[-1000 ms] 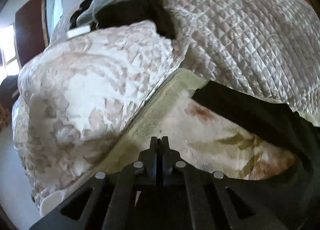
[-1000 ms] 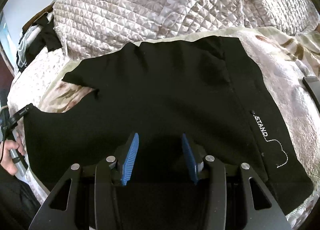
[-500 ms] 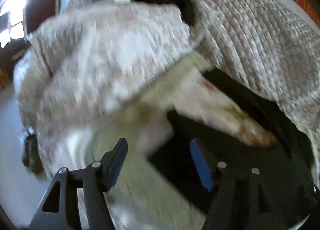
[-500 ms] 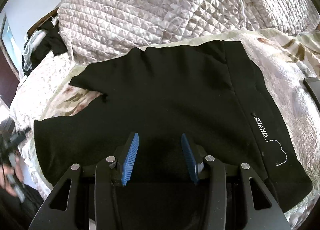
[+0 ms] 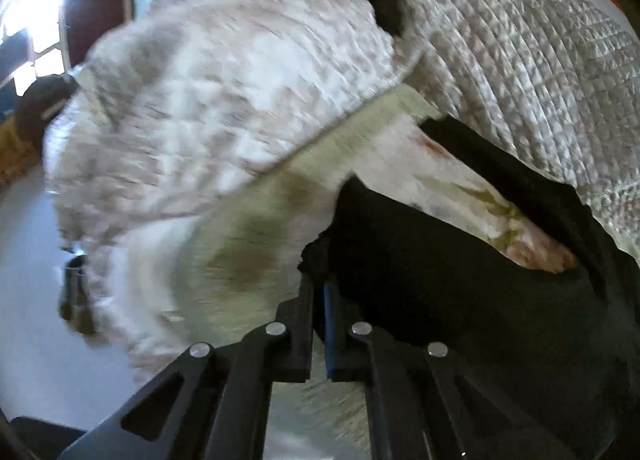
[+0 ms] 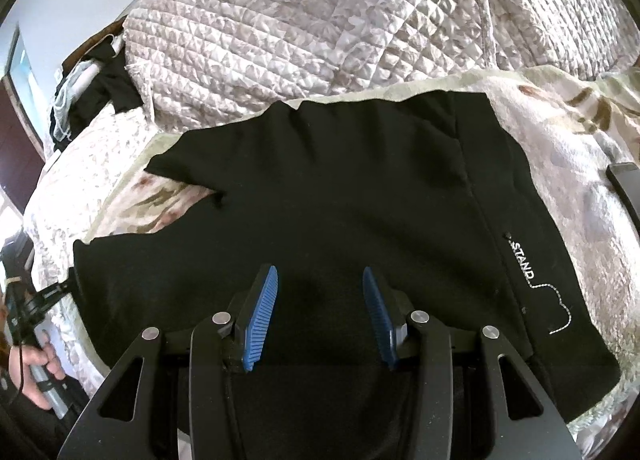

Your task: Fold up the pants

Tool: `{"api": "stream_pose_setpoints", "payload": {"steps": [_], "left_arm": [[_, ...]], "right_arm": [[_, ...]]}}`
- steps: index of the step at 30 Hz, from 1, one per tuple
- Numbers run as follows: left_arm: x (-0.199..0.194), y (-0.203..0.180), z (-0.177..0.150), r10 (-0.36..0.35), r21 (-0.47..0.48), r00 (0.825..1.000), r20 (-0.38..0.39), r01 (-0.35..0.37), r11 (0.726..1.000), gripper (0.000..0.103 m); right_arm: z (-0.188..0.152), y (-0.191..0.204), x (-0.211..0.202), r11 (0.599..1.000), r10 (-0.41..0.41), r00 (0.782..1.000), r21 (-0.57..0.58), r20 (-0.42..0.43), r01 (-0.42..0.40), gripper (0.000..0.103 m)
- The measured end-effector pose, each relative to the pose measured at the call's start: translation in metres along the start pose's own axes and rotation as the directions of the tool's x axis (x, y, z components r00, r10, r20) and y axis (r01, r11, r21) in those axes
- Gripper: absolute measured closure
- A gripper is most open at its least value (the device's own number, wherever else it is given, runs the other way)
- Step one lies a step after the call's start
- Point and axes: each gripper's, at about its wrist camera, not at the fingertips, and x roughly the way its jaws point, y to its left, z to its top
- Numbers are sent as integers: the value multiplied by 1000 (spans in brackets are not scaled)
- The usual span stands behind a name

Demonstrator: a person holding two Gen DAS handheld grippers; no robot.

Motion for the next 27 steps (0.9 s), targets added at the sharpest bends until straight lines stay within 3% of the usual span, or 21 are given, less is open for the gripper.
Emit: {"api": "stream_pose_setpoints", "payload": {"steps": [6, 8, 11, 15, 17, 22, 25, 27], "left_arm": [[-7, 20, -11, 39, -17, 996, -76, -40, 999, 89], [-12, 22, -5, 50, -37, 996, -68, -52, 998, 78], [-25, 15, 6, -4, -26, 1000, -25, 3, 1000, 56], [-34, -23, 26, -140, 79, 990, -1, 140, 987, 45], [-32, -51, 31, -209, 146, 978, -21, 210, 967, 42], [-13, -129, 47, -387, 282, 912, -133, 409, 868, 38], [5, -166, 63, -448, 312, 874, -189, 485, 817, 35], [18, -189, 73, -454, 340, 868, -201, 497, 799, 32]], "right_arm": [[2, 0, -6, 1000, -1, 1000, 7, 5, 1, 58], [3, 0, -11, 1000, -4, 1000, 1, 13, 4, 57], [9, -2, -19, 1000, 4, 1000, -1, 18, -4, 46], [24, -5, -25, 1000, 17, 1000, -21, 20, -17, 45], [32, -6, -24, 999, 23, 1000, -40, 13, -23, 44], [63, -13, -7, 994, 36, 999, -99, -30, -39, 44], [85, -18, 12, 988, 39, 997, -148, -64, -48, 42], [100, -21, 28, 982, 39, 996, -182, -85, -54, 40]]}}
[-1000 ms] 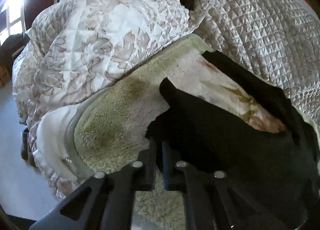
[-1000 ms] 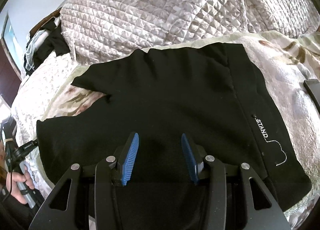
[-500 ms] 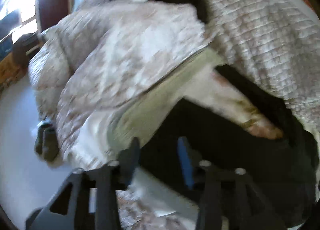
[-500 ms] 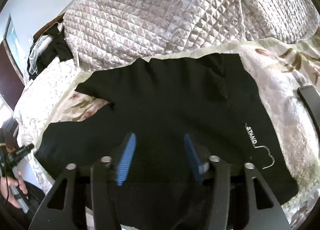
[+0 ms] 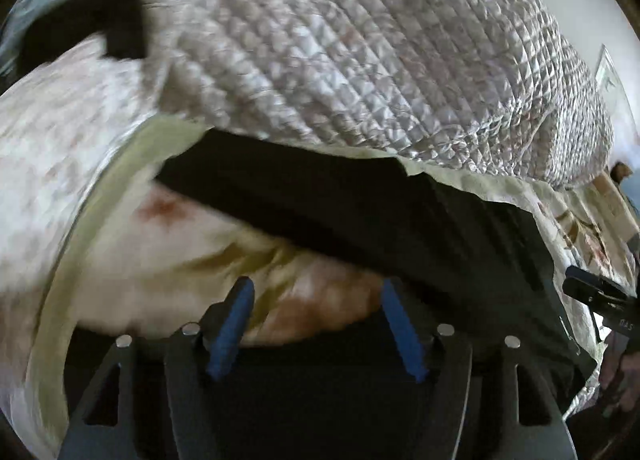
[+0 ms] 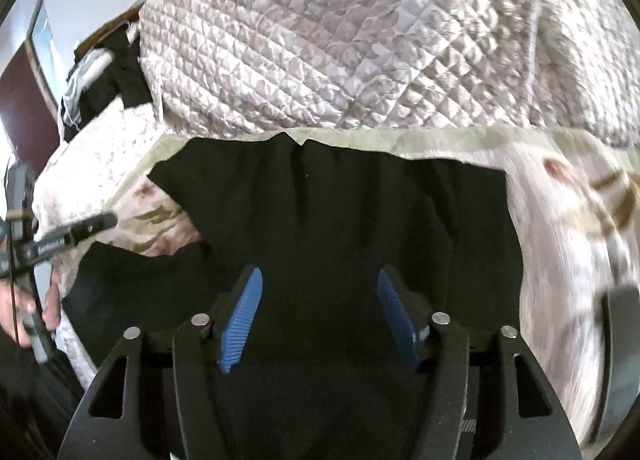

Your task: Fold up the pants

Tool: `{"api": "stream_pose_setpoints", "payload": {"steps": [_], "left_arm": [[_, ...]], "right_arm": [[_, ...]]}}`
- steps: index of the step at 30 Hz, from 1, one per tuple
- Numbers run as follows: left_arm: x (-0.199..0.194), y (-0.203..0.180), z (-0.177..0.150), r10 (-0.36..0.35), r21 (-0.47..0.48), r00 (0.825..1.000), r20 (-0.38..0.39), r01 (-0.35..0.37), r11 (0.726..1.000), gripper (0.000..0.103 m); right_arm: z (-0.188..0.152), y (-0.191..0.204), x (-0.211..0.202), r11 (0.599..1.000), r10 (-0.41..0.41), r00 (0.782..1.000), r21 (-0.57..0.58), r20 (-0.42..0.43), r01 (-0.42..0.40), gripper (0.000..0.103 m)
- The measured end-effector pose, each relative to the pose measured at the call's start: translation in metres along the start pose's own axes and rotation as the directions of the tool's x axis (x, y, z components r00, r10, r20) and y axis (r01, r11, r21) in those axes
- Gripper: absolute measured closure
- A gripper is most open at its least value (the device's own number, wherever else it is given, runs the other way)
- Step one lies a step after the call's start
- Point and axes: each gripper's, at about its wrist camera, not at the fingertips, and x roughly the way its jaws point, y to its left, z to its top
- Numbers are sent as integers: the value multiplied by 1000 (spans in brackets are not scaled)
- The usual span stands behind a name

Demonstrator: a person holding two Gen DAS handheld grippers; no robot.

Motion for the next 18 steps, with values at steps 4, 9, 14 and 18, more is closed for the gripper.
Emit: {"api": "stream_pose_setpoints", "payload": {"steps": [4, 9, 14, 18], "left_arm": [[38, -10, 35, -29, 46, 1000, -4, 29, 999, 29], [89, -11, 65, -15, 85, 1000, -13, 16, 996, 27], [140, -7, 85, 22, 107, 999, -38, -18, 994, 26], [175, -3, 92, 60, 96, 996, -73, -52, 994, 25]], "right_arm": [[29, -13, 33, 999, 17, 999, -50, -36, -19, 39], [62, -27, 80, 991, 5, 997, -133, -75, -15, 39], [87, -45, 132, 985, -2, 992, -169, -128, -20, 39], [99, -59, 167, 987, -10, 985, -162, -172, -18, 39]]}}
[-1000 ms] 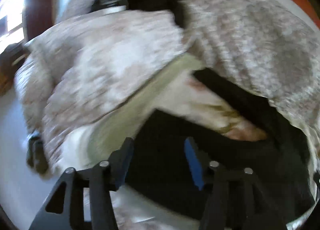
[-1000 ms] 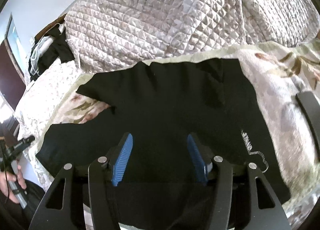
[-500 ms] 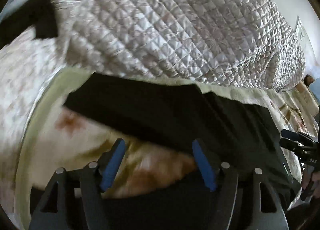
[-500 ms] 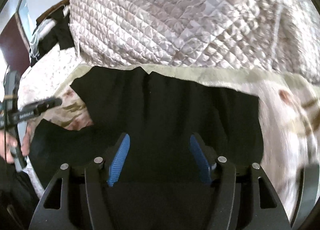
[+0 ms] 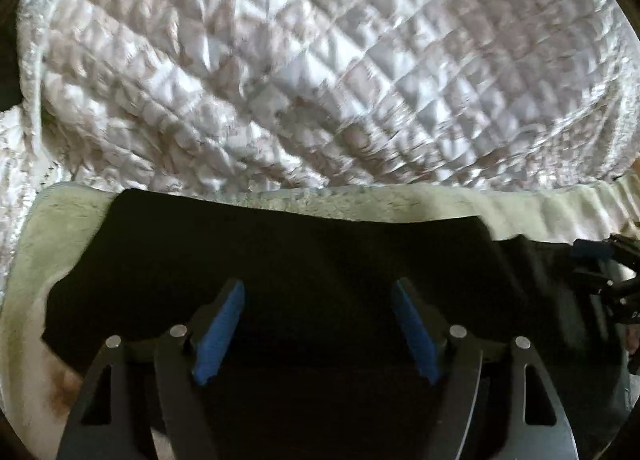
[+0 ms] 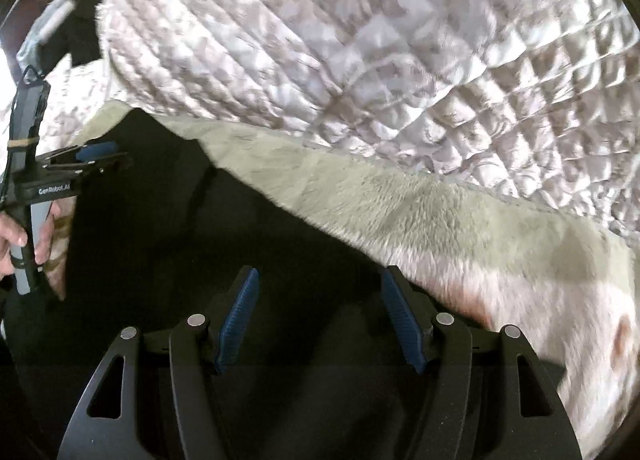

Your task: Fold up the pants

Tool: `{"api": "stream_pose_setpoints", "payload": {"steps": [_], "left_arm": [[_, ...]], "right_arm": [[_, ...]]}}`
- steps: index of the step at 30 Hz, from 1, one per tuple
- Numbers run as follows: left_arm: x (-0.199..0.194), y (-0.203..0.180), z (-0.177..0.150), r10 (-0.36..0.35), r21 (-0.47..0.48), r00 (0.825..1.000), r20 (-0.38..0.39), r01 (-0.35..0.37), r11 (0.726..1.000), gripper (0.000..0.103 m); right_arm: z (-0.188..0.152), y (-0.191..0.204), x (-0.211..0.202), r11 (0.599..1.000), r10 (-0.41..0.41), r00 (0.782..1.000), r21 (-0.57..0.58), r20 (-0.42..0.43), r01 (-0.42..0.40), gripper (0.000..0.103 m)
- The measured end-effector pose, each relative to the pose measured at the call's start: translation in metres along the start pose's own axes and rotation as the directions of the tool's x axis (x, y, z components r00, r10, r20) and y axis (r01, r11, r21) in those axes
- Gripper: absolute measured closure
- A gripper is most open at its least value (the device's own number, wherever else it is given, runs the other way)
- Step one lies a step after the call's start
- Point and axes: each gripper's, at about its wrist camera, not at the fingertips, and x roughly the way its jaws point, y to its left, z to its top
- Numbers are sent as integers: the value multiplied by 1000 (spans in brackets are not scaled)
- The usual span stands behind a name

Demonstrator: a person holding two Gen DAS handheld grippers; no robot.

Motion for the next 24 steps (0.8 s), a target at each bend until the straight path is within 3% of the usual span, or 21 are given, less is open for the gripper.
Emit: {"api": "stream_pose_setpoints", "payload": {"steps": [4, 6, 7, 8, 9, 10, 11, 17, 24], "left_arm": [[17, -9, -4, 22, 57, 1000, -8, -21, 998, 25], [18, -14, -3, 34, 89, 999, -7, -33, 995, 30], [18, -17, -2, 27, 99, 1000, -9, -26, 995, 42], [18, -20, 0, 11, 115, 1000, -10, -10, 993, 63], [16, -24, 1, 13, 132, 1000, -7, -12, 991, 72], [14, -29, 2, 33, 156, 999, -5, -32, 987, 95], [12, -31, 3, 45, 163, 999, -7, -43, 986, 99], [-47, -15, 4, 6, 74, 998, 69, -11, 997, 99], [-161, -4, -39, -56, -5, 977, 206, 58, 998, 99]], "right_arm": [[6, -2, 14, 1000, -10, 1000, -27, -26, 9, 39], [8, 3, 15, 999, -27, 999, -40, -28, 26, 43], [9, 7, 15, 998, -32, 999, -55, -21, 31, 70], [9, 11, 15, 997, -37, 999, -62, -16, 36, 89], [9, 15, 13, 997, -31, 999, -67, -22, 30, 93], [9, 18, 11, 996, -42, 999, -78, -17, 41, 94], [8, 23, 6, 995, -52, 999, -90, -9, 51, 95], [-2, 44, -62, 997, -17, 994, -68, 109, 24, 95], [-63, 96, -168, 998, 52, 968, -56, 245, -39, 95]]}}
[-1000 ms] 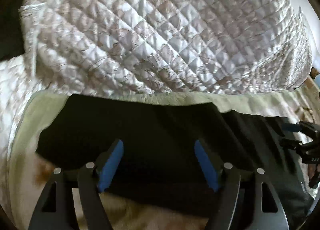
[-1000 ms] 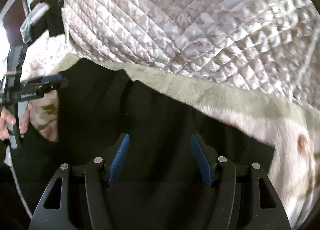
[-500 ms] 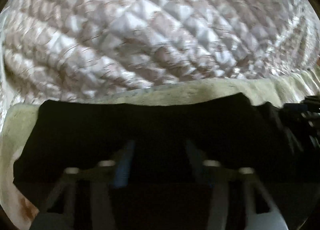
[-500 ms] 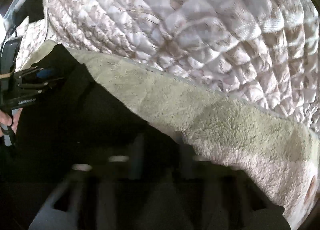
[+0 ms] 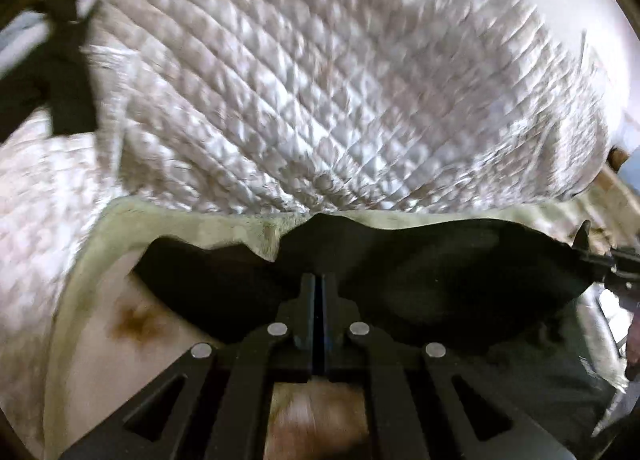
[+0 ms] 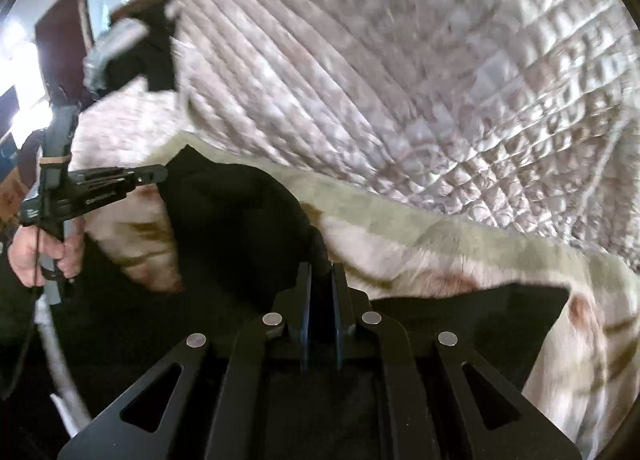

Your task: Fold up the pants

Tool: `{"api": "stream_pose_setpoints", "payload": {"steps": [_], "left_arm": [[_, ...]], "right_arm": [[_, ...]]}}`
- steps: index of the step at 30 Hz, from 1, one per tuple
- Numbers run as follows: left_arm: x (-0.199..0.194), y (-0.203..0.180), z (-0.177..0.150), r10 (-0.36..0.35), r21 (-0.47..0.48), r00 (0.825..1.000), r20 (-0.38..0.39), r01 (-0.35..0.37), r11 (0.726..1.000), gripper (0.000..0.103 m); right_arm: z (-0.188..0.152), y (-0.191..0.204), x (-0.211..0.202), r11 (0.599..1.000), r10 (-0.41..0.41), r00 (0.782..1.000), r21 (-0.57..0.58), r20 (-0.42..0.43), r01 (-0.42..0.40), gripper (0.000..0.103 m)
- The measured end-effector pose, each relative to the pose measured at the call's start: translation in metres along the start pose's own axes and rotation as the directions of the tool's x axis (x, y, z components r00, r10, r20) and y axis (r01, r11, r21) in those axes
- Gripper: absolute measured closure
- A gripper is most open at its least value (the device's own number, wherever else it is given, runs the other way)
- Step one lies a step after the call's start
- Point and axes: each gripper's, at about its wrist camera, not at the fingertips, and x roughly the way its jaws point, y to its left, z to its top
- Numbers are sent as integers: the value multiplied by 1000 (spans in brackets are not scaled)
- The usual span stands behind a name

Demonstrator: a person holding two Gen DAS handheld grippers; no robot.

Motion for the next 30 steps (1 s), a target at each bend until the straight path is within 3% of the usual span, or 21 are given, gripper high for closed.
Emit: {"api": "stream_pose_setpoints", "payload": {"steps": [5, 8, 12, 15, 19, 21, 22, 23, 26, 30], "left_arm": [[-69, 5, -64, -39, -85, 999, 14, 40, 996, 99], [-87, 6, -112, -72, -134, 996, -51, 65, 989, 99], [-83, 7, -168, -65, -169, 981, -184, 33, 985, 100], [-92, 14, -183, -70, -201, 974, -214, 26, 979, 100], [-110, 18, -166, -37, -203, 987, -156, 5, 979, 95], [-111, 18, -153, -25, -194, 992, -124, 1, 981, 74], [-110, 17, -143, -14, -186, 994, -107, -7, 983, 57], [-106, 16, -135, -1, -176, 996, -95, -16, 984, 51], [-80, 1, -110, 18, -122, 995, -103, -31, 992, 49], [-28, -18, -98, 40, -61, 981, -192, -53, 997, 49]], "right_arm": [[-65, 41, -57, 996, 47, 999, 71, 4, -47, 95], [-117, 51, -60, 986, 66, 994, 157, -84, -52, 95], [-173, 52, -35, 958, 103, 966, 285, -237, -33, 94], [-179, 56, -47, 951, 92, 976, 306, -197, -28, 88], [-180, 54, -68, 927, 117, 987, 368, -107, -70, 65], [-176, 50, -81, 921, 105, 994, 381, -43, -81, 63], [-175, 47, -84, 917, 94, 995, 390, -19, -79, 62], [-173, 42, -86, 911, 80, 997, 405, 1, -74, 61], [-168, 29, -81, 893, 43, 999, 448, 10, -43, 60], [-171, 18, -65, 863, 58, 998, 502, 6, -53, 60]]}}
